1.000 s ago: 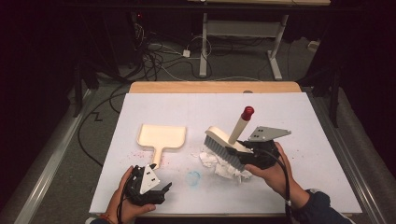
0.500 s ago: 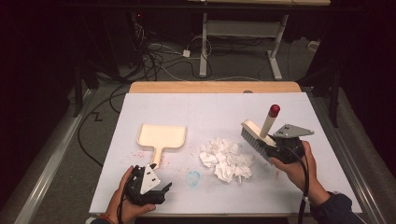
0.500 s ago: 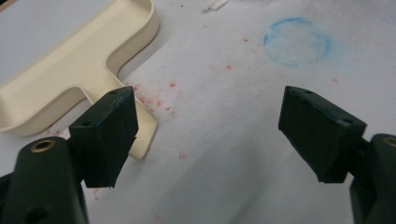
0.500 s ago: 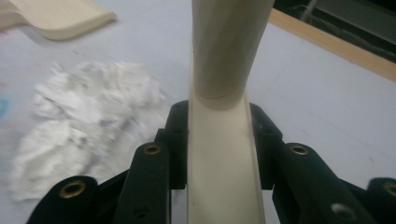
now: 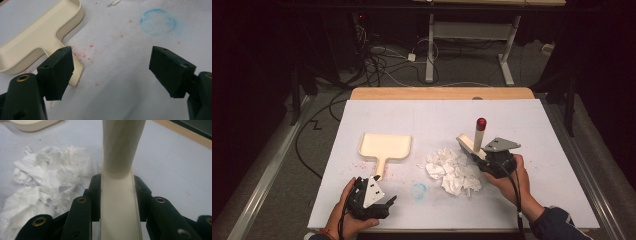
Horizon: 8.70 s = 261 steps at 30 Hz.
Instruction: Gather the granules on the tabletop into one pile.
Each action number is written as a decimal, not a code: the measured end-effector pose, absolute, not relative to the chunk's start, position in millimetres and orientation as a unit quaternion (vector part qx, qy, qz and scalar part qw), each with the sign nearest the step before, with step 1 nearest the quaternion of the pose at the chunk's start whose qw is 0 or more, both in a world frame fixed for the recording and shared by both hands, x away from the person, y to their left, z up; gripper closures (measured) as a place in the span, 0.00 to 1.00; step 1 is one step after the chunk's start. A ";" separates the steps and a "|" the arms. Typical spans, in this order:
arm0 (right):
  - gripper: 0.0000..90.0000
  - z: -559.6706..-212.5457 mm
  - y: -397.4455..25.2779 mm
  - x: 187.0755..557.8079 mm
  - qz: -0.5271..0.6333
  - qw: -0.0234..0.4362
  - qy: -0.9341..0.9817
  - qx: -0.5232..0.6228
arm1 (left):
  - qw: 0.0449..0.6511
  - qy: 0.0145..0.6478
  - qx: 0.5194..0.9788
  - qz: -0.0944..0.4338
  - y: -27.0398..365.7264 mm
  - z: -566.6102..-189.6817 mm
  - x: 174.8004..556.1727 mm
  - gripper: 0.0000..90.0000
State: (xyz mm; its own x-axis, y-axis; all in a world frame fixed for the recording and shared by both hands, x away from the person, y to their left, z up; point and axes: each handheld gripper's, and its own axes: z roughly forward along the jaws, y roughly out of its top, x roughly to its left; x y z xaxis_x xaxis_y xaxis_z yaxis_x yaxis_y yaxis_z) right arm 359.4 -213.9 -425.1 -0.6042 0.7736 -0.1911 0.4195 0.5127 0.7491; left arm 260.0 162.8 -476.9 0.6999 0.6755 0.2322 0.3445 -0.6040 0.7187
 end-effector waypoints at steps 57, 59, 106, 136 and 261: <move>0.76 -419.9 -268.5 308.2 0.377 0.171 0.870 0.267 | 0.324 0.293 0.863 0.254 161.6 -476.6 261.0 0.21; 0.76 -421.8 -263.3 309.9 0.383 0.169 0.869 0.264 | 0.324 0.293 0.863 0.253 161.2 -477.1 261.5 0.21; 0.76 -400.7 -262.2 284.2 0.387 0.132 0.890 0.202 | 0.319 0.287 0.868 0.251 159.4 -476.6 259.4 0.21; 0.76 -404.0 -238.9 297.9 0.436 0.151 0.864 0.199 | 0.316 0.286 0.870 0.247 159.3 -478.8 259.4 0.21; 0.76 -397.6 -214.0 340.3 0.477 0.217 0.831 0.186 | 0.302 0.275 0.881 0.239 151.9 -484.3 264.4 0.21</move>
